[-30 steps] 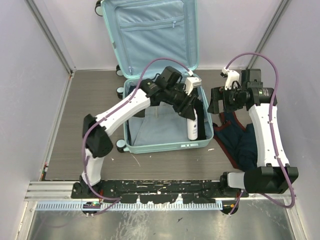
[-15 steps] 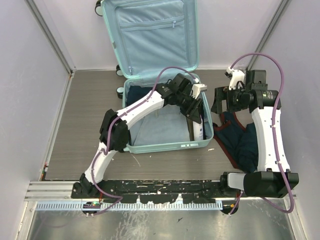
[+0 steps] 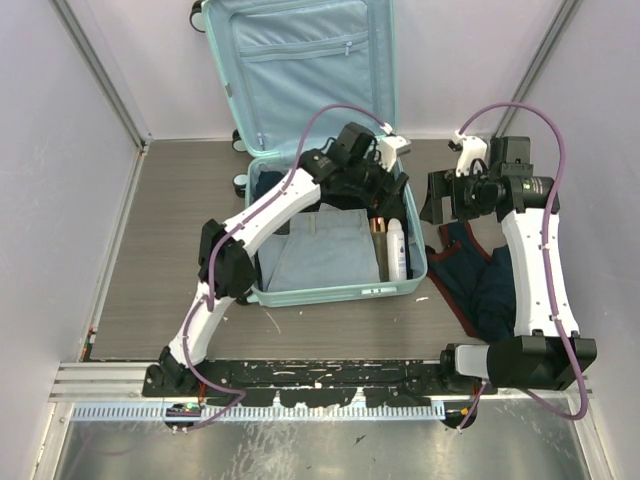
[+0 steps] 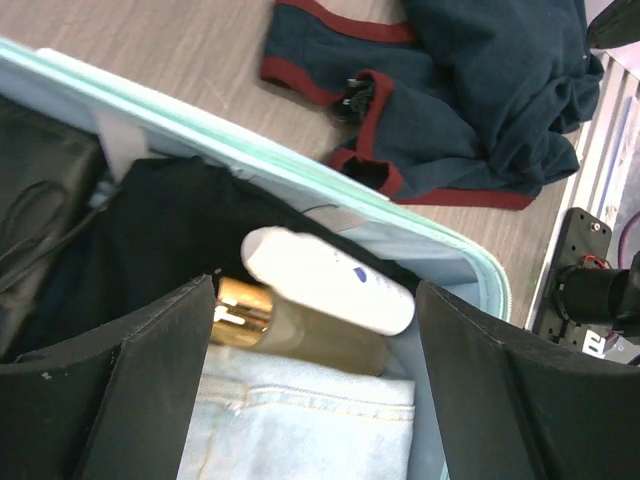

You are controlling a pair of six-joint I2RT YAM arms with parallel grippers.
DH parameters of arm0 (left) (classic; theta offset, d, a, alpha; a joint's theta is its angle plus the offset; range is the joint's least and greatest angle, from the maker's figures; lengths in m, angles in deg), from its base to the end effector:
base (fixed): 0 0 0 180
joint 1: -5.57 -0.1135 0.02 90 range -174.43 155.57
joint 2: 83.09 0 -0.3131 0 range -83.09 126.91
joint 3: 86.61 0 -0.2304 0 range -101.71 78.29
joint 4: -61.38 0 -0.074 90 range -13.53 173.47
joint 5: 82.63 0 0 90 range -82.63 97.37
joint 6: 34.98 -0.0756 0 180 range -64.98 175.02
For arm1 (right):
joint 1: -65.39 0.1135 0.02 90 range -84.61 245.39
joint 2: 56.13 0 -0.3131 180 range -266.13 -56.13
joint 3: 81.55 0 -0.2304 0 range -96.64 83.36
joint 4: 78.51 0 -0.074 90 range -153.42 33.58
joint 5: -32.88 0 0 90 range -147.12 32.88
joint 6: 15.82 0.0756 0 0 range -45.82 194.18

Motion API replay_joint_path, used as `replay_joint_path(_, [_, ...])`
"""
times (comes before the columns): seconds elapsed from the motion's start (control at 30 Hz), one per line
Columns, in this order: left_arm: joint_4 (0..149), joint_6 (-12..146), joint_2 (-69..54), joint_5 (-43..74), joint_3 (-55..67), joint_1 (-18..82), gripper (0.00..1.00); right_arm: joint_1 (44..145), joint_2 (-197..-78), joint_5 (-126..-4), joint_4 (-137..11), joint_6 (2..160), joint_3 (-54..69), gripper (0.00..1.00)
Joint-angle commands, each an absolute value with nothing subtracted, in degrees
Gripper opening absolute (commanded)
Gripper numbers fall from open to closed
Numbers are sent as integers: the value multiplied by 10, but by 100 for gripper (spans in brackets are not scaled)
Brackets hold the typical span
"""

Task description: Pack the luggage

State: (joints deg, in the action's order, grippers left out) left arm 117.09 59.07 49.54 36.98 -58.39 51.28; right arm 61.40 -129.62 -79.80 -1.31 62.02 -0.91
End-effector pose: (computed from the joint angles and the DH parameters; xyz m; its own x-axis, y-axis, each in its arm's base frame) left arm 0.3657 -0.4283 0.3362 -0.4784 0.4025 -0.7804 0.8678 0.3523 -0.3503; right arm 0.2296 0.0132 0.4020 -0.7243 -0.1443 -0.6742 -0.3363 0.9276 0.1627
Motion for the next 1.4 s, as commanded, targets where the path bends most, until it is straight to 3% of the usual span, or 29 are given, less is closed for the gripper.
replay_joint_path(0.0, [1155, 563, 406, 363, -565, 465, 85, 612, -1307, -814, -64, 608, -50, 92])
replay_joint_path(0.1, [1145, 550, 353, 359, -542, 424, 93, 611, -1320, -823, -78, 608, -61, 92])
replay_joint_path(0.37, [1102, 563, 274, 350, -501, 301, 97, 612, -1352, -849, -143, 635, -76, 92])
replay_joint_path(0.57, [984, 580, 223, 221, -418, 247, 98, 612, -1382, -856, -168, 657, -92, 92])
replay_joint_path(0.8, [923, 678, 272, 207, -452, 150, 99, 612, -1406, -862, -179, 669, -104, 92])
replay_joint_path(1.07, [869, 712, 360, 243, -525, 81, 89, 612, -1418, -857, -183, 670, -103, 92])
replay_joint_path(1.37, [810, 759, 477, 311, -645, 60, 61, 612, -1436, -850, -187, 658, -111, 92])
